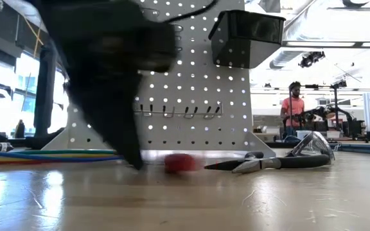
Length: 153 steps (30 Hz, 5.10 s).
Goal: Hang tools onto peg board
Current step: Hang the red allen wrench on the peg board
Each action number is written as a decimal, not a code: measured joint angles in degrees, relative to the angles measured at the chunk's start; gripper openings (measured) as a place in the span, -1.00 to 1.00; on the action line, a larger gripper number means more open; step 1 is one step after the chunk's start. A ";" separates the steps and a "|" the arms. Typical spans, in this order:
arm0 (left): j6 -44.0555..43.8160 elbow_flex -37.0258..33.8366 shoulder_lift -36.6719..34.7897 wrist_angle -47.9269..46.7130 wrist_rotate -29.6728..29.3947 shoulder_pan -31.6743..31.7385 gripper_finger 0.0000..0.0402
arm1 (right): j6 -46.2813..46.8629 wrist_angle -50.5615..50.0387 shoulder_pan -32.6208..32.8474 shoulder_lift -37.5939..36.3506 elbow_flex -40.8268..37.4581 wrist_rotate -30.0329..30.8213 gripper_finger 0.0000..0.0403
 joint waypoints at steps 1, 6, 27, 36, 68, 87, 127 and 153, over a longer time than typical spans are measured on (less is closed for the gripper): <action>0.71 -0.28 -1.40 -1.87 -0.09 -0.40 -0.99 | -0.43 0.07 0.00 0.00 0.00 0.00 0.05; 3.50 0.20 -9.84 -4.29 -3.23 -2.31 -1.00 | -2.42 0.42 0.02 0.00 0.00 0.00 0.05; 21.97 0.22 -39.88 19.99 -16.43 -8.50 -1.00 | 14.90 -4.70 6.88 -0.63 0.00 -14.70 0.05; 27.39 0.18 -39.77 45.18 -7.58 -6.66 -1.00 | 23.59 -6.65 0.23 1.30 0.00 -37.00 0.05; 27.76 2.39 -36.43 59.45 6.43 3.39 -1.00 | 24.27 7.46 -18.73 8.04 -0.02 -66.04 0.05; 19.95 2.43 -31.31 63.90 11.07 7.62 -1.00 | 24.29 8.13 -19.91 7.98 -0.02 -70.12 0.05; 21.11 2.30 -44.01 37.55 12.83 8.96 -0.60 | 13.10 2.67 -16.48 2.10 0.07 -50.99 -1.00; 33.98 0.29 -57.89 16.26 -20.20 -6.91 -0.62 | 54.10 -11.42 -6.47 6.54 -14.96 -12.51 -1.00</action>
